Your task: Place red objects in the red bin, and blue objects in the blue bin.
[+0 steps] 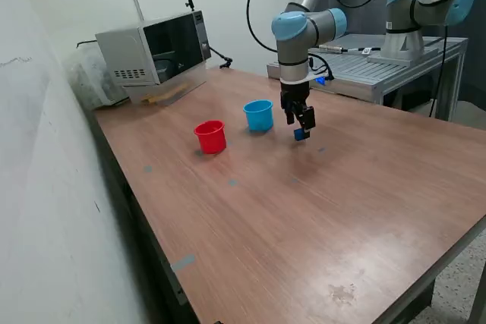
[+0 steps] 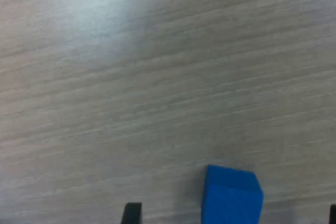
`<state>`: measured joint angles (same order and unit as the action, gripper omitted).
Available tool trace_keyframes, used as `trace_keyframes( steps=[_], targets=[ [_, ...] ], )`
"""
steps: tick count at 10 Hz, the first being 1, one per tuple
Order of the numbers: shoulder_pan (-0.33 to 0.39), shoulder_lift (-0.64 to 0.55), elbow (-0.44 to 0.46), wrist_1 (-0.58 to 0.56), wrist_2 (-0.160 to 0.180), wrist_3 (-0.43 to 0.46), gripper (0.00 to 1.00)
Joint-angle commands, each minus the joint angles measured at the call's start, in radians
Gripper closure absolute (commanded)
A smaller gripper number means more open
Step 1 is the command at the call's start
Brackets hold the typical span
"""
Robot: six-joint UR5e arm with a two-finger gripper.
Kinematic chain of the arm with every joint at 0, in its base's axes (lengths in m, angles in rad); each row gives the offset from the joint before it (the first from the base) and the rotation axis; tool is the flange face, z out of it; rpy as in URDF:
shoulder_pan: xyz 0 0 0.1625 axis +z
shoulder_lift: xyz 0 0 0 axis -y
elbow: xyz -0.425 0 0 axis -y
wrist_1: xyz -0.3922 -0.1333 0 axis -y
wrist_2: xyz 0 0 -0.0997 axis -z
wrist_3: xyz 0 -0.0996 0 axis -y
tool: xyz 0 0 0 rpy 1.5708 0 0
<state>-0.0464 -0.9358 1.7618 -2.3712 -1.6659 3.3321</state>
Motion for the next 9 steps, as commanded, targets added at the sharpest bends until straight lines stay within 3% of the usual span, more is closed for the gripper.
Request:
trace_keyframes(
  steps=[1, 8, 9],
  targets=[
    [0.0, 0.003, 0.001, 0.001, 0.0, 0.0, 0.0],
    [0.0, 0.003, 0.001, 0.001, 0.0, 0.001, 0.0],
    [0.0, 0.003, 0.001, 0.0, 0.0, 0.0, 1.0]
  ],
)
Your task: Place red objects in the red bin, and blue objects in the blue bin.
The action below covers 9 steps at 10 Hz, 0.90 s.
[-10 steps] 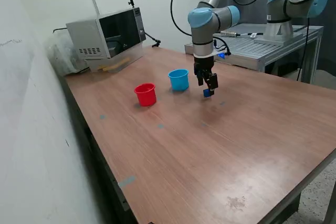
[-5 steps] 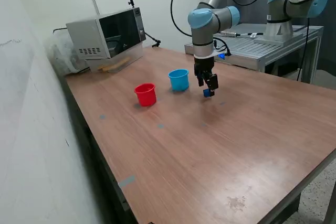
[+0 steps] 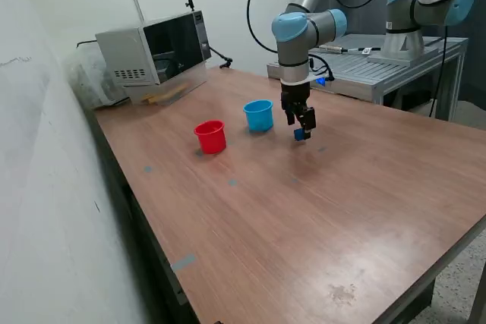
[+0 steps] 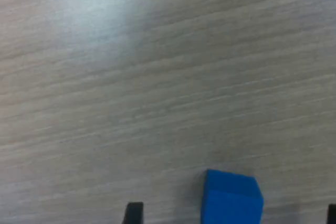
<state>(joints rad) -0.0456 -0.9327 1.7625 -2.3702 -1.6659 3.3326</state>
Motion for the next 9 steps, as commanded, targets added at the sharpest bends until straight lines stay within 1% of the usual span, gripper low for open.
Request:
trace_keyframes(
  steps=[1, 3, 5, 9],
  targets=[
    [0.0, 0.0, 0.0, -0.001, 0.0, -0.001, 1.0],
    [0.001, 0.0, 0.002, -0.003, 0.002, -0.001, 1.0],
    [0.001, 0.0, 0.0, -0.001, 0.014, -0.001, 1.0],
    [0.016, -0.015, 0.008, 0.0, 0.014, -0.001, 1.0]
  ],
)
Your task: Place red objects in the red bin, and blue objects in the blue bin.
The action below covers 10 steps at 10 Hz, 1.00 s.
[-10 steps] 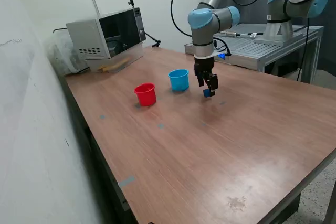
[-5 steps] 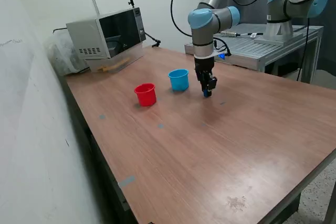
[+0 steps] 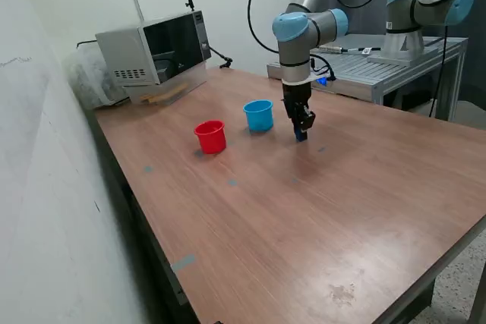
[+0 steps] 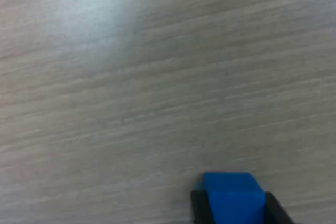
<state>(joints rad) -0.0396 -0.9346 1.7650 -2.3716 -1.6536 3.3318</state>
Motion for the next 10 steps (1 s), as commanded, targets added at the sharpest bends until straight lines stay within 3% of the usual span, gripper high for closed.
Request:
trace_keyframes(
  steps=[1, 6, 10],
  targets=[
    [0.012, -0.048, 0.008, 0.002, 0.002, -0.002, 1.0],
    [-0.005, -0.196, 0.005, 0.014, -0.005, -0.014, 1.0],
    [-0.155, -0.193, -0.019, 0.037, -0.006, -0.037, 1.0]
  ],
)
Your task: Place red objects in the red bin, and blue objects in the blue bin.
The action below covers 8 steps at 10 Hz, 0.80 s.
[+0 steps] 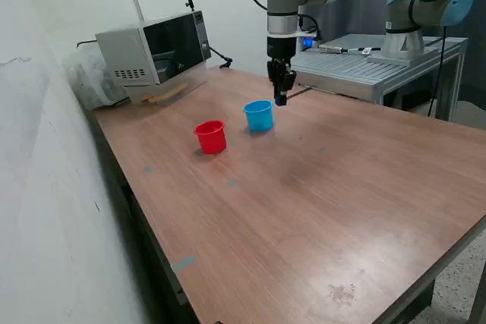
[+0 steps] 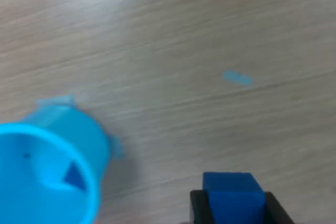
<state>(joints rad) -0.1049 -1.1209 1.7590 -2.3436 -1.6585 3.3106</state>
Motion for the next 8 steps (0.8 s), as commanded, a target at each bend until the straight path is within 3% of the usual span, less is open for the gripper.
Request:
trace_keyframes(
  steps=[1, 4, 8],
  targets=[
    [-0.123, 0.004, -0.019, 0.019, -0.001, -0.023, 1.0],
    [-0.194, 0.027, -0.035, 0.033, -0.003, -0.025, 1.0],
    [-0.21, 0.041, -0.033, 0.033, -0.004, -0.025, 1.0]
  ],
)
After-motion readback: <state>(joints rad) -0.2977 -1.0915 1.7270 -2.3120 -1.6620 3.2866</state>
